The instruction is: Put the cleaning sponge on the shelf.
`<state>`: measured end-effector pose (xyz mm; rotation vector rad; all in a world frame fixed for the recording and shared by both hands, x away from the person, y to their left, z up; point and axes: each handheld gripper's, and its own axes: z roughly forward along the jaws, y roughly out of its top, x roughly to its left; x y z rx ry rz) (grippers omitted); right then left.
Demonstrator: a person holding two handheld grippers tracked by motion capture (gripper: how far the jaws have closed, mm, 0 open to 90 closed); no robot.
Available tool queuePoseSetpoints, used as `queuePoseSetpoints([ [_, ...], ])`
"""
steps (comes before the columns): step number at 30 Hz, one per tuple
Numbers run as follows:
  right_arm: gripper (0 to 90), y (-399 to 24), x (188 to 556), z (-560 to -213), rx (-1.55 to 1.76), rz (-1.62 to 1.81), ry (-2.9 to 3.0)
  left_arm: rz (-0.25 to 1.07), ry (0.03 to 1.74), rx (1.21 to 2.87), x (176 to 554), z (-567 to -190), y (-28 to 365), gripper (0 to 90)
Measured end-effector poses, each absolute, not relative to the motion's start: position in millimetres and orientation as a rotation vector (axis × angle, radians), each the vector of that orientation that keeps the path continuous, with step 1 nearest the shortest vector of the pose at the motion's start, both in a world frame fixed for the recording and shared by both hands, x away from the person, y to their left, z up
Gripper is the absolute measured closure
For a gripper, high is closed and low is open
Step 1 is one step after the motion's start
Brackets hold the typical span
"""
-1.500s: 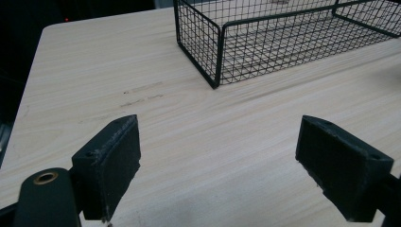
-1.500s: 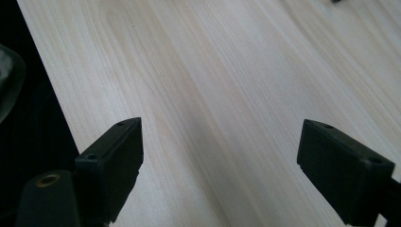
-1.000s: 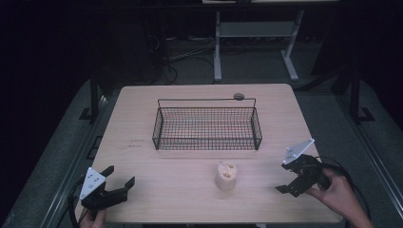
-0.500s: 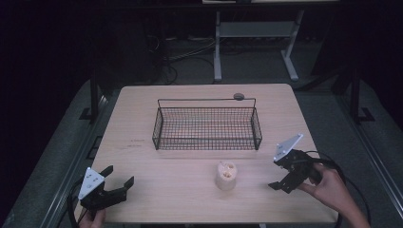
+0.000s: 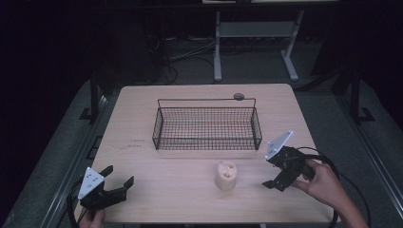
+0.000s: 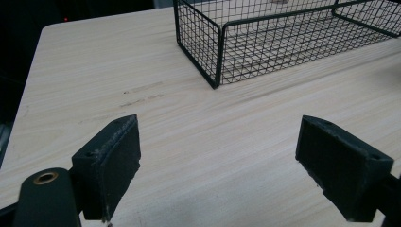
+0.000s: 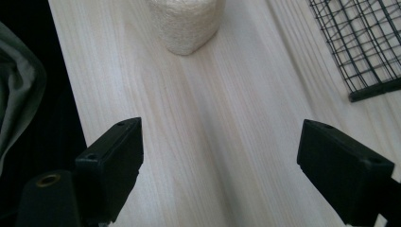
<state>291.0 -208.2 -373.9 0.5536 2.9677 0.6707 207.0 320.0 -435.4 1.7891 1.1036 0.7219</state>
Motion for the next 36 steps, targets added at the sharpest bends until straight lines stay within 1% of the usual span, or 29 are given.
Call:
queuePoseSetpoints([
  [23, 14.7, -175, 300, -362, 0.450, 0.623, 2.999, 0.725, 1.102, 1.788, 207, -435, 322, 14.0],
  [32, 14.7, -154, 302, -360, 0.381, 0.594, 3.021, 0.722, 1.101, 1.787, 207, -435, 321, 14.1],
  [36, 14.7, -138, 302, -356, 0.324, 0.578, 3.032, 0.720, 1.101, 1.788, 208, -435, 321, 14.1],
])
